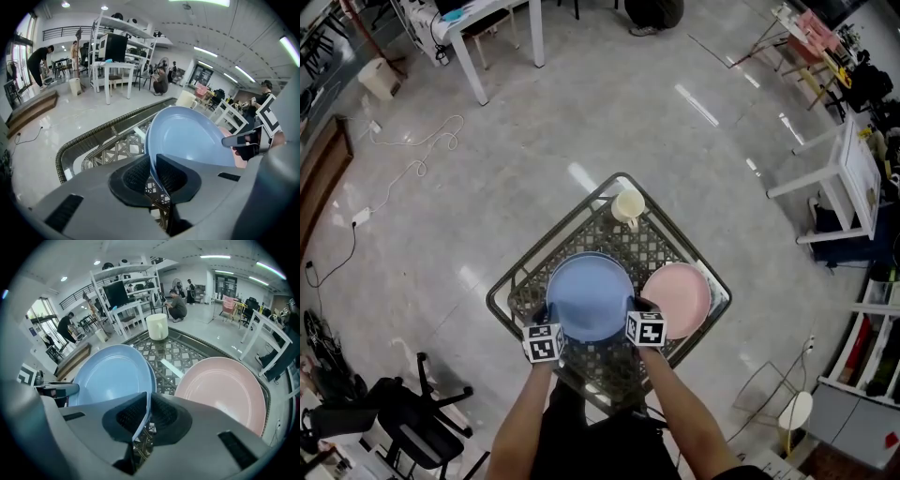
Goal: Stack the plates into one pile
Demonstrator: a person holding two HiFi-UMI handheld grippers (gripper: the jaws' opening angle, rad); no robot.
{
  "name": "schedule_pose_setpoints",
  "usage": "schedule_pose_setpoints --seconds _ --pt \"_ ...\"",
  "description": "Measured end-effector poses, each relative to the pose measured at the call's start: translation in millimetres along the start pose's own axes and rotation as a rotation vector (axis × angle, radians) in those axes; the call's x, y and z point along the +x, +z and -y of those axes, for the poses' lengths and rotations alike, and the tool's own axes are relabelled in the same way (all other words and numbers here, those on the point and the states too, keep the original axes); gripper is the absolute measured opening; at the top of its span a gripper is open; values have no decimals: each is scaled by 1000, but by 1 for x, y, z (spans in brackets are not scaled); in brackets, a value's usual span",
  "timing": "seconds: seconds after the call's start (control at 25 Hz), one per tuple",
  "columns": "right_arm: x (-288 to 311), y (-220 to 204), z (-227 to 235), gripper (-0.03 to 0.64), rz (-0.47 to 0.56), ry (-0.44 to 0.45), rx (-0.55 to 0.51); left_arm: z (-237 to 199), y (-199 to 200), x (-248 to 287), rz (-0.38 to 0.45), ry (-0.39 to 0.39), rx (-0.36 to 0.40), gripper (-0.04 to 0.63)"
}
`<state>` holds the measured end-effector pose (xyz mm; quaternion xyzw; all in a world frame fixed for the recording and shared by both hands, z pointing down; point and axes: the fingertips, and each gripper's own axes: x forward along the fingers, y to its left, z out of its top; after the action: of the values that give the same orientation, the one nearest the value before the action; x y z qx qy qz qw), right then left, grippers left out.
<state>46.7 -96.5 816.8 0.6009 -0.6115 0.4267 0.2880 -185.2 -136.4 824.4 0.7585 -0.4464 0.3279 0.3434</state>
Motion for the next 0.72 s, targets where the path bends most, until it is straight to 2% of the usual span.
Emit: schedule_pose_setpoints --seconds 0.28,0.72 --pt "9 -5 -1 36 -14 1 -8 -2 -5 6 -17 2 -9 49" --pt "4 5 -2 61 21 6 -50 -5 10 -2 48 60 -18 67"
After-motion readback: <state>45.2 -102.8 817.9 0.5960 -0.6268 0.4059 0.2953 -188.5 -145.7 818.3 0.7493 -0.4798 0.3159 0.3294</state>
